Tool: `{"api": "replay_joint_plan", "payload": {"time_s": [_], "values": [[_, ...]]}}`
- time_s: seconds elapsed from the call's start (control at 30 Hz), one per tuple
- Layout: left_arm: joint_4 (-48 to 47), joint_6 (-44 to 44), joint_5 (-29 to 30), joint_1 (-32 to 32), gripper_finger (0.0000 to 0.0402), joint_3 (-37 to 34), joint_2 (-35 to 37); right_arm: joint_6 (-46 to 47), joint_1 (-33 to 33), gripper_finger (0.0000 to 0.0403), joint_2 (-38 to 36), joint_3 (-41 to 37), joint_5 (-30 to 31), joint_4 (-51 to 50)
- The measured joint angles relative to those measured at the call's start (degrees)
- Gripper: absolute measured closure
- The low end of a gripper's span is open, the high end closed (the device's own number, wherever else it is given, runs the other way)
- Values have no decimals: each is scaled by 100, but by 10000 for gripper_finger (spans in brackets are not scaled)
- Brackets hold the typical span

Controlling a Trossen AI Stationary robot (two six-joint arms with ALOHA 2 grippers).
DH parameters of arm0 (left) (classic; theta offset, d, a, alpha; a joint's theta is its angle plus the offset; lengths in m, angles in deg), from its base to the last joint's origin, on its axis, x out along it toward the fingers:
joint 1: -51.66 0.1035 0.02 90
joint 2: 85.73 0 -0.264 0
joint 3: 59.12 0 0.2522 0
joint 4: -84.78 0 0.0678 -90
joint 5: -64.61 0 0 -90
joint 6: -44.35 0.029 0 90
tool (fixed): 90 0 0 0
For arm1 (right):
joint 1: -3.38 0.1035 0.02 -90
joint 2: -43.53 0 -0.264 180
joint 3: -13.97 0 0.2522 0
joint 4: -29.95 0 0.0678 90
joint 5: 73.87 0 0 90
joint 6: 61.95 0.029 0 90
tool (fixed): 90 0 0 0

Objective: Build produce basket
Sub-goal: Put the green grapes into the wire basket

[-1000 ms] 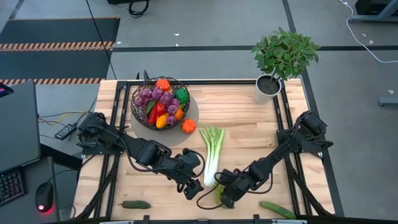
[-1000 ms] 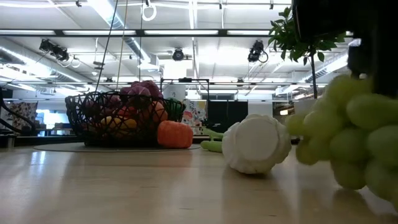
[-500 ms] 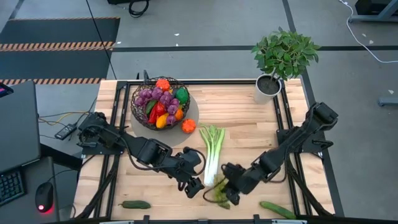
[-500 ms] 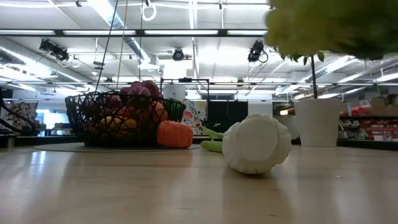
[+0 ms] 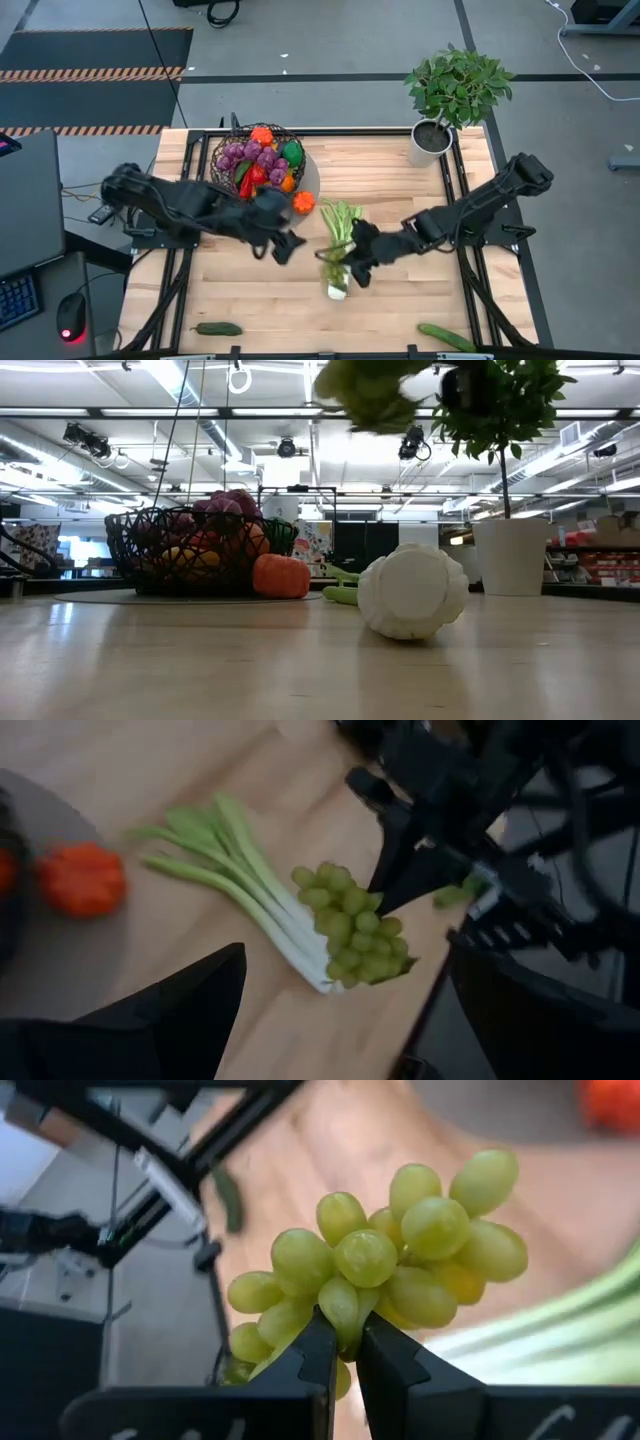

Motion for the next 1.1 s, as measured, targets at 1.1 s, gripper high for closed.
{"api": "replay_joint_plan", "payload": {"time_s": [1.1], "values": [[-505,2581,335,2365,45,2,1310,-871,-3590,366,698,14,-1344,3483]]}}
